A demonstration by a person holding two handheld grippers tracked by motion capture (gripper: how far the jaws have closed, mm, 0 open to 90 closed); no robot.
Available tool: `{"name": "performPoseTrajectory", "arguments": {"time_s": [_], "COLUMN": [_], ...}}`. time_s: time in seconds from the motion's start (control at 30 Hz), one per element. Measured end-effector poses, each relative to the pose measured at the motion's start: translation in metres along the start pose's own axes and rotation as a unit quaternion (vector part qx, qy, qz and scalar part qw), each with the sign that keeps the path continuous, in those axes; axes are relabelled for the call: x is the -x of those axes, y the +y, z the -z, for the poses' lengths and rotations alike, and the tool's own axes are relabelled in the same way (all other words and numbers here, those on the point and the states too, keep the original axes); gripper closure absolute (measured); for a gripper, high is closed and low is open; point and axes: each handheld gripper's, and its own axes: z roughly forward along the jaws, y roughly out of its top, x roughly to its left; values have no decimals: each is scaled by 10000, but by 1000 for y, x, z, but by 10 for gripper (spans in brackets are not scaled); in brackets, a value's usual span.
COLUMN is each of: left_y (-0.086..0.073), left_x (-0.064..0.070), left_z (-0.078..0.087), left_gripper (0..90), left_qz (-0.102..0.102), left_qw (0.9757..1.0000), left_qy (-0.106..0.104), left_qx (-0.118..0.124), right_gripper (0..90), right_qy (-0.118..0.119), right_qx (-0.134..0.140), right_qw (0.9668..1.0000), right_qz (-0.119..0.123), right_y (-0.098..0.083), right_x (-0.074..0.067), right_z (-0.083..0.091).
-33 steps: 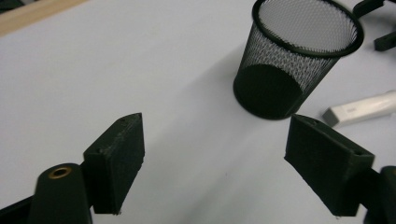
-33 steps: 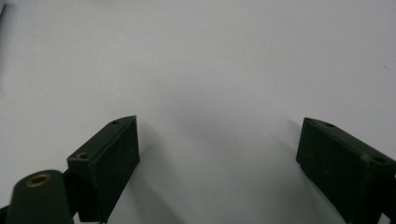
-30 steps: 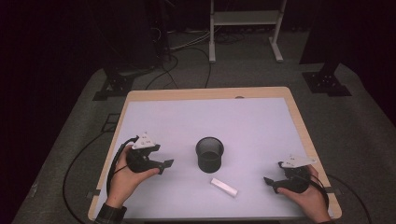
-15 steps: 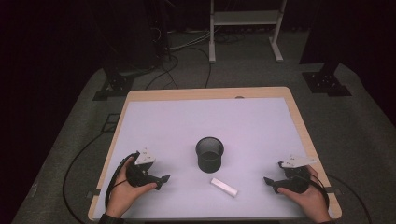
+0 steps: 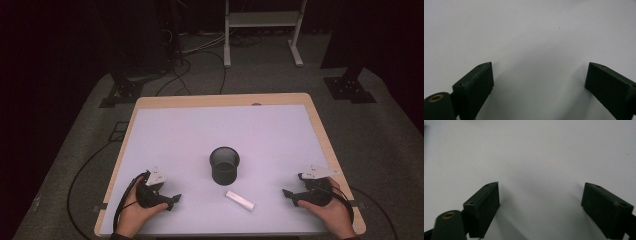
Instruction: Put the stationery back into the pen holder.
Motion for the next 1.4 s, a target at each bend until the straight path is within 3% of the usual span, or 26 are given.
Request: {"name": "performPoseTrajectory", "arguments": {"time_s": [0.13,0.43,0.53,0.97,1.0,1.4], "left_y": [-3,-3,-3,-3,-3,-3], "left_x": [-1,-1,-1,-1,-1,-1], "left_z": [0,0,0,0,0,-1], "left_gripper": [41,39,39,39,39,39], "left_qz": [11,22,21,25,26,27], "left_qw": [9999,9999,9999,9999,9999,9999], "left_qy": [-17,-32,-33,-37,-38,-39], "left_qx": [116,107,109,108,109,109], "right_gripper": [203,277,311,368,380,478], "right_qy": [-147,7,105,441,515,903], "right_qx": [-145,-203,-303,-275,-312,-404], "right_qw": [9998,9998,9995,9980,9971,9929], "right_qz": [-79,24,54,372,472,657], "right_y": [5,19,25,44,48,66], "right_x": [-4,-14,-20,-46,-50,-72], "right_z": [1,14,17,14,11,6]}}
